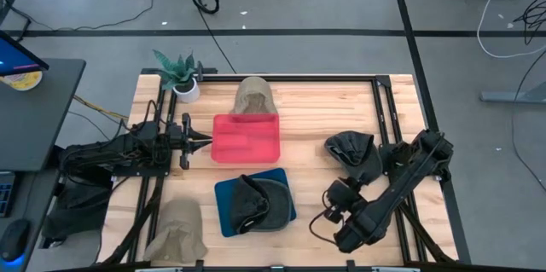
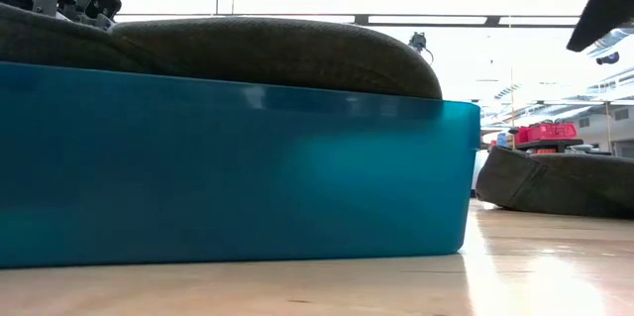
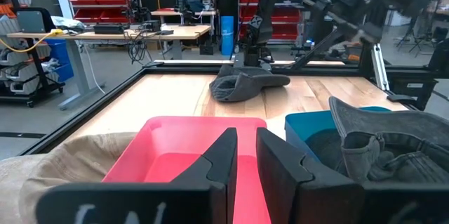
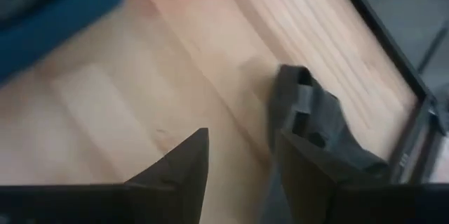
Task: Pick & Place hat
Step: Put the black cap into the blue bin
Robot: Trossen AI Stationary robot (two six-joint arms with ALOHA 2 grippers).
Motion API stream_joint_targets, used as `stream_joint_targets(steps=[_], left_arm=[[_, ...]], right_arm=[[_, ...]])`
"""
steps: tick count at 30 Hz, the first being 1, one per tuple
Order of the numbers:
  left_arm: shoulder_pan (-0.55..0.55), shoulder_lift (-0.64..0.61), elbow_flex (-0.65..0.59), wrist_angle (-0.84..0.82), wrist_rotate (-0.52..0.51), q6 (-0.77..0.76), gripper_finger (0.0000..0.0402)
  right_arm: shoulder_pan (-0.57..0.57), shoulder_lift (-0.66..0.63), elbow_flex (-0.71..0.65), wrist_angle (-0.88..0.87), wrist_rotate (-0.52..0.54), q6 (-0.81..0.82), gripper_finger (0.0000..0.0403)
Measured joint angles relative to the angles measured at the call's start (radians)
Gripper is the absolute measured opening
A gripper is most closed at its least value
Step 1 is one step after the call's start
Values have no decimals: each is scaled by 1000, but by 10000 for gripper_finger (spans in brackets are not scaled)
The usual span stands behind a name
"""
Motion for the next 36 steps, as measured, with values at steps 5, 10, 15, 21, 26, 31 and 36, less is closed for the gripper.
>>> stream_joint_targets(steps=[5,10,15,21,26,31,36], left_arm=[[0,0,0,0,0,0,58],[0,0,0,0,0,0,58],[0,0,0,0,0,0,58],[0,0,0,0,0,0,58],[0,0,0,0,0,0,58],[0,0,0,0,0,0,58],[0,0,0,0,0,0,58]], right_arm=[[-1,0,-109,-7,-22,80,179],[-1,-4,-195,-7,-80,141,225],[-3,-42,-285,48,-98,155,283],[-32,-59,-417,178,-161,145,305],[-57,-59,-529,273,-177,155,291],[-58,-59,-579,301,-192,182,257],[-58,-59,-593,295,-243,197,172]])
